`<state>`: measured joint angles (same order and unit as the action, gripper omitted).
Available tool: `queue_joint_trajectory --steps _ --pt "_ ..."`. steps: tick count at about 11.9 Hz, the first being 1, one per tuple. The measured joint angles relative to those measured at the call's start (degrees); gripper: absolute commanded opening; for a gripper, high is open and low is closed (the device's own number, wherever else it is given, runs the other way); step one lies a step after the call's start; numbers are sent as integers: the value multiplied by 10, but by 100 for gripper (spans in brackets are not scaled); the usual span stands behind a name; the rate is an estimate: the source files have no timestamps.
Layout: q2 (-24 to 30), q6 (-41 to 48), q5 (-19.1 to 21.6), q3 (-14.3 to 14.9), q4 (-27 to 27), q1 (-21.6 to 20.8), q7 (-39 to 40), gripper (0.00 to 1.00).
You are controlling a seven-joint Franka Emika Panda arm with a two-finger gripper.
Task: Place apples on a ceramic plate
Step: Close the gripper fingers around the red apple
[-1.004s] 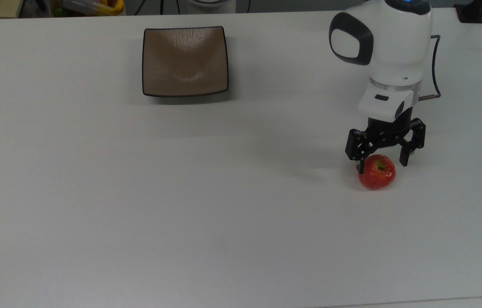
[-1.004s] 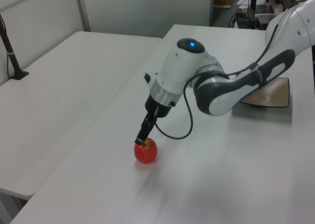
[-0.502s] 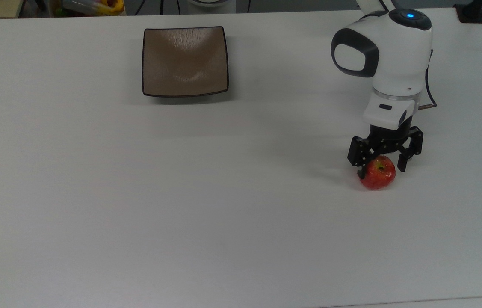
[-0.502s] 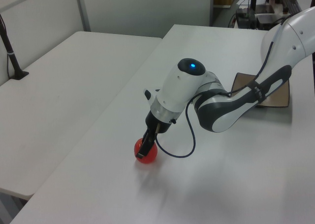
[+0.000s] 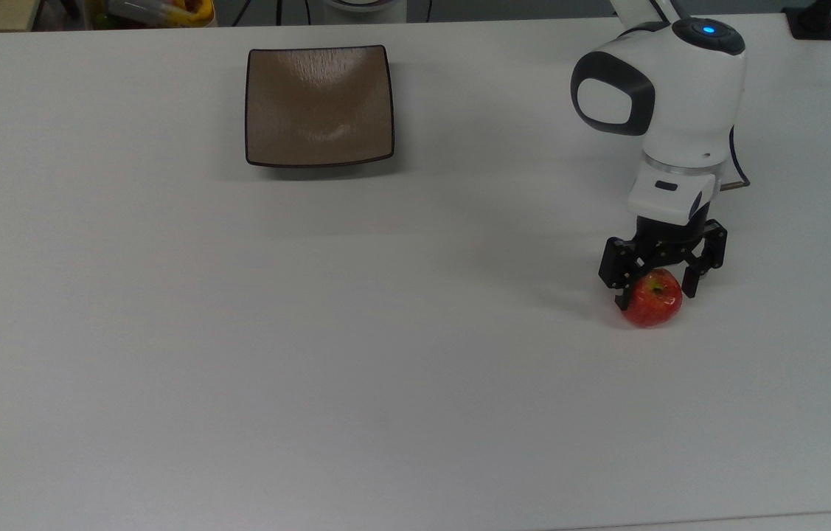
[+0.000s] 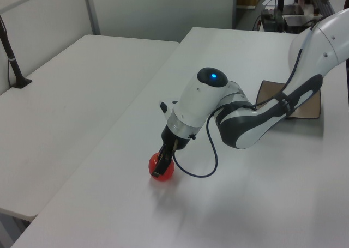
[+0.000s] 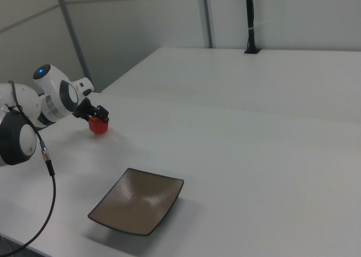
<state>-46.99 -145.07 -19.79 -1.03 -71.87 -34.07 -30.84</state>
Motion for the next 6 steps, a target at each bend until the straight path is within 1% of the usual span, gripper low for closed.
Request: queue_joint_trajectory --steps 1,3,6 --pt "-1 0 -6 0 0 0 0 16" --pt "-1 0 -10 -1 1 0 0 14" --pt "-1 0 -10 -5 1 0 0 14"
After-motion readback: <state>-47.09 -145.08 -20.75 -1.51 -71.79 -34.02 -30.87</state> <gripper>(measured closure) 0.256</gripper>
